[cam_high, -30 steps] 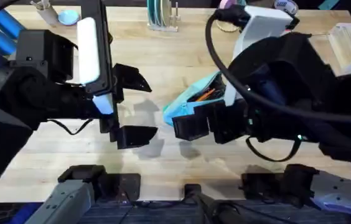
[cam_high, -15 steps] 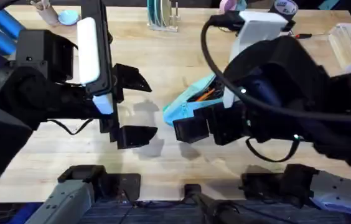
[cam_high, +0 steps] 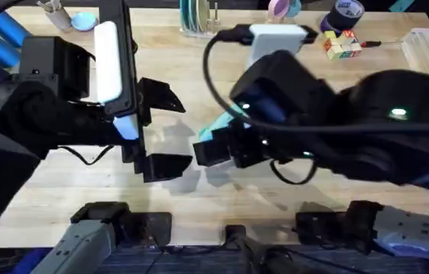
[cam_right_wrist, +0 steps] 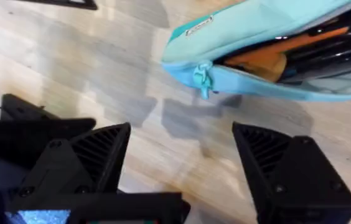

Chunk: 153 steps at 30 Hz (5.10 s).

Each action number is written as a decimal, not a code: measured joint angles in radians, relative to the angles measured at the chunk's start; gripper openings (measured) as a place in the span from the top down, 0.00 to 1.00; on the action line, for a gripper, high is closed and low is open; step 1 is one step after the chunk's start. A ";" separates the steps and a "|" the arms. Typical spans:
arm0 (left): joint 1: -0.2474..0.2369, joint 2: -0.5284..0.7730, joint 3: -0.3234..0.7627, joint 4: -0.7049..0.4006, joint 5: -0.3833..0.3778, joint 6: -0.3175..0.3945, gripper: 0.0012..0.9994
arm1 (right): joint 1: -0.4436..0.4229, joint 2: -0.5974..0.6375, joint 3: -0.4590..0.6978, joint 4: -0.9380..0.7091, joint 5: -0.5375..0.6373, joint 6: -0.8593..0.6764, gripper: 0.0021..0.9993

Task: Unzip the bag, pick up the pens from the table one at a time and place them inside, then zip the bag closed.

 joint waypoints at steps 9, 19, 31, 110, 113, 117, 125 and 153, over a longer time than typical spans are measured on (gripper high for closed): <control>0.000 0.000 0.000 0.000 0.000 0.000 0.01 | 0.000 0.116 0.000 0.075 0.105 -0.003 0.00; 0.000 0.000 0.000 0.000 0.000 0.000 0.01 | 0.000 0.189 0.000 0.124 0.167 -0.007 0.06; 0.000 0.000 0.000 0.000 0.000 0.000 0.01 | 0.006 0.195 0.000 0.143 0.194 -0.014 0.56; 0.000 0.412 -0.047 0.178 0.172 0.000 0.01 | 0.005 0.103 0.031 0.116 0.210 -0.082 0.97; -0.002 0.462 -0.047 0.221 0.196 0.000 0.01 | 0.005 0.103 0.031 0.116 0.210 -0.082 0.97; -0.020 0.509 -0.047 0.266 0.222 0.000 0.01 | 0.005 0.103 0.031 0.117 0.210 -0.082 0.97; -0.081 0.516 -0.047 0.331 0.246 0.000 0.01 | 0.005 0.103 0.031 0.127 0.210 -0.082 0.97; -0.152 0.516 -0.047 0.427 0.209 0.000 0.96 | 0.000 0.103 0.031 0.132 0.209 -0.082 0.97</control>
